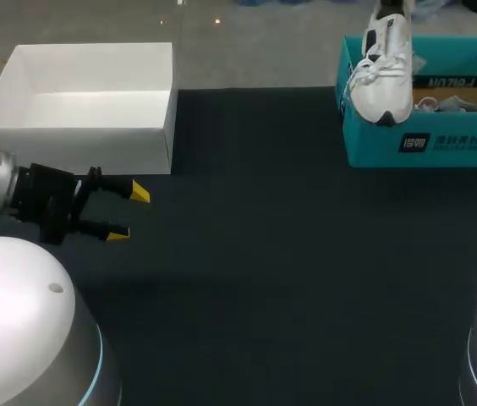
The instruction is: Take the shoe out of the shoebox, open the shoe tongue, remove and reinsert the insole, then place the shoe into the shoebox
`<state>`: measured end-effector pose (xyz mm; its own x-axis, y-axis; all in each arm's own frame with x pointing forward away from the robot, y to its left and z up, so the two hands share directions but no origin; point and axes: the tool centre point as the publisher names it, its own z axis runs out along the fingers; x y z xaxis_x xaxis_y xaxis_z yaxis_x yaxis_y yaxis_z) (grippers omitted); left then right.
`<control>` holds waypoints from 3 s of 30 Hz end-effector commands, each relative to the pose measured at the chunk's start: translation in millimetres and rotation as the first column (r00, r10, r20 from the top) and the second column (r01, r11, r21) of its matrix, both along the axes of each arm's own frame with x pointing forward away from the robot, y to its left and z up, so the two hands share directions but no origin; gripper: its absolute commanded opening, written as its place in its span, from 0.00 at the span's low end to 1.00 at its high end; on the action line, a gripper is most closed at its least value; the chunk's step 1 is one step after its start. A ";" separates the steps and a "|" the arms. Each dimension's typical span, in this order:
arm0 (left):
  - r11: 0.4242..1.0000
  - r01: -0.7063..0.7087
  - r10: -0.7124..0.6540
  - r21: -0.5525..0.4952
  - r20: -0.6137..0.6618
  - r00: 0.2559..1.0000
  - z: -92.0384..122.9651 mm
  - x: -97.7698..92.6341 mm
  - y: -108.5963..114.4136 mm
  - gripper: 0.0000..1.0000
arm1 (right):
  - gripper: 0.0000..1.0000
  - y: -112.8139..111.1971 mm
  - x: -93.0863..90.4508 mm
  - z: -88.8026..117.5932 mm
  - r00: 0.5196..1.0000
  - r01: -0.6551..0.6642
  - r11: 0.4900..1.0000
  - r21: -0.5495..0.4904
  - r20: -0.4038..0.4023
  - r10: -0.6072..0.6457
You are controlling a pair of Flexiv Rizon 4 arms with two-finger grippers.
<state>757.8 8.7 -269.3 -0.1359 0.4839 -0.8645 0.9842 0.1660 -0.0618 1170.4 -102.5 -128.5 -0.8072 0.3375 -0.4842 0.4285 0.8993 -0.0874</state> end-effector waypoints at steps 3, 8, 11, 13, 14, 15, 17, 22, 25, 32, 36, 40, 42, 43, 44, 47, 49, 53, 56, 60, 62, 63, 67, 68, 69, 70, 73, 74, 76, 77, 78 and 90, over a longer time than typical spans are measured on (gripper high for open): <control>1.000 -0.001 0.001 0.005 0.000 1.000 0.5 -0.5 -0.5 1.00 | 0.00 -43.4 4.7 2.8 0.999 -0.030 0.999 -0.020 -0.041 0.029; 1.000 -0.001 0.001 0.005 0.000 1.000 0.5 -0.5 -0.5 1.00 | 0.00 -57.8 4.5 4.8 0.998 -0.013 1.000 -0.027 -0.061 0.012; 1.000 -0.001 0.001 0.005 0.000 1.000 0.5 -0.5 -0.5 1.00 | 0.00 -57.8 4.5 4.8 0.998 -0.013 1.000 -0.027 -0.061 0.012; 1.000 -0.001 0.001 0.005 0.000 1.000 0.5 -0.5 -0.5 1.00 | 0.00 -57.8 4.5 4.8 0.998 -0.013 1.000 -0.027 -0.061 0.012; 1.000 -0.001 0.001 0.005 0.000 1.000 0.5 -0.5 -0.5 1.00 | 0.00 -57.8 4.5 4.8 0.998 -0.013 1.000 -0.027 -0.061 0.012; 1.000 -0.001 0.001 0.005 0.000 1.000 0.5 -0.5 -0.5 1.00 | 0.00 -57.8 4.5 4.8 0.998 -0.013 1.000 -0.027 -0.061 0.012; 1.000 -0.001 0.001 0.005 0.000 1.000 0.5 -0.5 -0.5 1.00 | 0.00 -57.8 4.5 4.8 0.998 -0.013 1.000 -0.027 -0.061 0.012; 1.000 -0.001 0.001 0.005 0.000 1.000 0.5 -0.5 -0.5 1.00 | 0.00 -57.8 4.5 4.8 0.998 -0.013 1.000 -0.027 -0.061 0.012; 1.000 -0.001 0.001 0.005 0.000 1.000 0.5 -0.5 -0.5 1.00 | 0.00 -64.3 11.6 2.7 0.997 -0.006 0.999 -0.032 -0.077 0.003; 1.000 -0.001 0.001 0.005 0.000 1.000 0.5 -0.5 -0.5 1.00 | 0.00 -124.6 62.0 -10.7 0.989 0.067 0.988 -0.140 -0.119 -0.084; 1.000 -0.001 0.001 0.005 0.000 1.000 0.5 -0.5 -0.5 1.00 | 0.00 -153.6 86.3 -11.7 0.984 0.129 0.975 -0.179 -0.103 -0.149; 1.000 -0.001 0.001 0.005 0.000 1.000 0.5 -0.5 -0.5 1.00 | 0.00 -172.7 105.5 -13.0 0.969 0.196 0.964 -0.180 -0.116 -0.219; 1.000 -0.001 0.001 0.005 0.000 1.000 0.5 -0.5 -0.5 1.00 | 0.00 -180.4 112.6 -14.8 0.961 0.229 0.957 -0.178 -0.119 -0.252; 1.000 -0.001 0.001 0.005 0.000 1.000 0.5 -0.5 -0.5 1.00 | 0.00 -183.5 115.8 -15.2 0.954 0.252 0.953 -0.169 -0.124 -0.274; 1.000 -0.001 0.001 0.005 0.000 1.000 0.5 -0.5 -0.5 1.00 | 0.00 -186.7 118.7 -14.7 0.949 0.265 0.951 -0.157 -0.134 -0.287; 1.000 -0.001 0.001 0.005 0.000 1.000 0.5 -0.5 -0.5 1.00 | 0.00 -197.5 124.9 -8.9 0.928 0.322 0.942 -0.097 -0.162 -0.334; 1.000 -0.001 0.001 0.005 0.000 1.000 0.5 -0.5 -0.5 1.00 | 0.00 -202.5 125.5 -4.4 0.919 0.351 0.933 -0.077 -0.161 -0.359; 1.000 -0.001 0.001 0.005 0.000 1.000 0.5 -0.5 -0.5 1.00 | 0.00 -214.3 118.4 10.3 0.848 0.515 0.857 -0.009 -0.143 -0.511; 1.000 -0.001 0.001 0.005 0.000 1.000 0.5 -0.5 -0.5 1.00 | 0.00 -219.5 112.0 11.9 0.717 0.691 0.723 -0.012 -0.109 -0.688; 1.000 -0.001 0.001 0.005 0.000 1.000 0.5 -0.5 -0.5 1.00 | 0.00 -222.5 104.7 11.5 0.503 0.863 0.504 0.032 -0.156 -0.850; 1.000 -0.001 0.001 0.005 0.000 1.000 0.5 -0.5 -0.5 1.00 | 0.00 -222.1 101.8 13.5 0.357 0.934 0.353 0.055 -0.149 -0.922; 1.000 -0.001 0.001 0.005 0.000 1.000 0.5 -0.5 -0.5 1.00 | 0.00 -220.9 98.3 14.8 0.331 0.944 0.324 0.071 -0.162 -0.930; 1.000 -0.001 0.001 0.005 0.000 1.000 0.5 -0.5 -0.5 1.00 | 0.00 -216.8 101.2 11.5 0.083 0.995 0.072 0.069 -0.166 -0.983; 1.000 -0.001 0.001 0.005 0.000 1.000 0.5 -0.5 -0.5 1.00 | 0.00 -215.6 101.5 9.1 0.053 0.997 0.041 0.068 -0.176 -0.983; 1.000 -0.001 0.001 0.005 0.000 1.000 0.5 -0.5 -0.5 1.00 | 0.00 -215.2 102.9 6.2 -0.011 0.998 -0.021 0.061 -0.161 -0.987; 1.000 -0.001 0.001 0.005 0.000 1.000 0.5 -0.5 -0.5 1.00 | 0.00 -215.4 104.3 2.8 -0.049 0.997 -0.058 0.052 -0.161 -0.986; 1.000 -0.001 0.001 0.005 0.000 1.000 0.5 -0.5 -0.5 1.00 | 0.00 -221.0 108.3 -4.9 -0.181 0.982 -0.186 0.013 -0.172 -0.968; 1.000 -0.001 0.001 0.005 0.000 1.000 0.5 -0.5 -0.5 1.00 | 0.00 -223.7 109.1 -7.0 -0.233 0.972 -0.235 -0.012 -0.170 -0.957; 1.000 -0.001 0.001 0.005 0.000 1.000 0.5 -0.5 -0.5 1.00 | 0.00 -226.6 108.9 -8.4 -0.275 0.961 -0.275 -0.021 -0.140 -0.951; 1.000 -0.001 0.001 0.005 0.000 1.000 0.5 -0.5 -0.5 1.00 | 0.00 -226.6 108.9 -8.4 -0.275 0.961 -0.275 -0.021 -0.140 -0.951; 1.000 -0.001 0.001 0.005 0.000 1.000 0.5 -0.5 -0.5 1.00 | 0.00 -226.6 108.9 -8.4 -0.275 0.961 -0.275 -0.021 -0.140 -0.951; 1.000 -0.001 0.001 0.005 0.000 1.000 0.5 -0.5 -0.5 1.00 | 0.00 -226.6 108.9 -8.4 -0.275 0.961 -0.275 -0.021 -0.140 -0.951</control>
<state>757.9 8.8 -269.4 -0.1360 0.4840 -0.8644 0.9842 0.1662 -0.0618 1258.3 -329.5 -141.6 0.4143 0.8459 -0.3357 0.8934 -0.3078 0.3272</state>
